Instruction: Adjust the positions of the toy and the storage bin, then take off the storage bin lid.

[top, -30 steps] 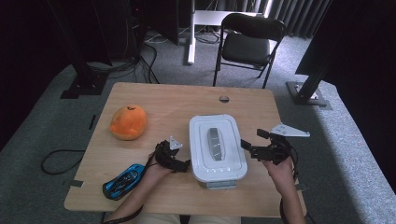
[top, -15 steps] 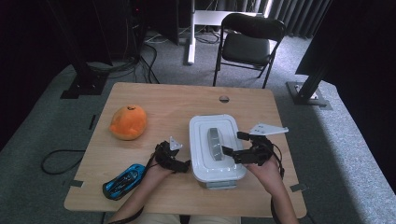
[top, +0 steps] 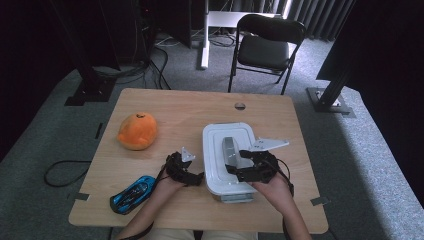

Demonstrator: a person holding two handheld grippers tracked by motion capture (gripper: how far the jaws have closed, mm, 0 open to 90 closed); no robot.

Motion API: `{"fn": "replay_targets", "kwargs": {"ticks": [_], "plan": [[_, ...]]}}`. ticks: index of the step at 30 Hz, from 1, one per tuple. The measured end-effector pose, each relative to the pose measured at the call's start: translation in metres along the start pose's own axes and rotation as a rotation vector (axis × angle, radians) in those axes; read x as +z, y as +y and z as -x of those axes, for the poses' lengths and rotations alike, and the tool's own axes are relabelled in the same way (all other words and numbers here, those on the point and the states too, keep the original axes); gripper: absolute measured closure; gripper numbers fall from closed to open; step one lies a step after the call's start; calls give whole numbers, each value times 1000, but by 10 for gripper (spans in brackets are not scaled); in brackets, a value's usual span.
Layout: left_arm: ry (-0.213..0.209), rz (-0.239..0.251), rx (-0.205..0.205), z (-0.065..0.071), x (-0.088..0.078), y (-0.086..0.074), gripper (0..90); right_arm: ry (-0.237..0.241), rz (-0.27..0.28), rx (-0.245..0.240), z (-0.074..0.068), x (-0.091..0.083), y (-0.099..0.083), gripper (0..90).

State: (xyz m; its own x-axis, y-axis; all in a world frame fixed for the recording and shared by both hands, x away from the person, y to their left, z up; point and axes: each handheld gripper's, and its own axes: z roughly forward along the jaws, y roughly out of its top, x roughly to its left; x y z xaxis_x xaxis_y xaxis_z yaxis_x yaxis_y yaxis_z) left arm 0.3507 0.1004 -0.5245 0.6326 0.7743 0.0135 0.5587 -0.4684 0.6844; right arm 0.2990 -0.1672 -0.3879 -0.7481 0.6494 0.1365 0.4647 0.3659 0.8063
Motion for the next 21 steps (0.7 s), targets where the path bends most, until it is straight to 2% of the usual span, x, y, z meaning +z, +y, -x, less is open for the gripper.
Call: {"fn": "replay_targets", "kwargs": {"ticks": [3, 8, 14, 21], "plan": [[1, -1, 0, 0, 0, 0, 17, -14, -10, -9, -2, 3, 1, 282], [-1, 0, 3, 0, 0, 0, 17, -19, -22, 10, -2, 6, 0, 301], [-2, -1, 4, 0, 0, 0, 17, -30, -36, -9, -4, 10, -1, 301], [-2, -1, 4, 1, 0, 0, 17, -84, -64, -22, -7, 14, -3, 342]]}}
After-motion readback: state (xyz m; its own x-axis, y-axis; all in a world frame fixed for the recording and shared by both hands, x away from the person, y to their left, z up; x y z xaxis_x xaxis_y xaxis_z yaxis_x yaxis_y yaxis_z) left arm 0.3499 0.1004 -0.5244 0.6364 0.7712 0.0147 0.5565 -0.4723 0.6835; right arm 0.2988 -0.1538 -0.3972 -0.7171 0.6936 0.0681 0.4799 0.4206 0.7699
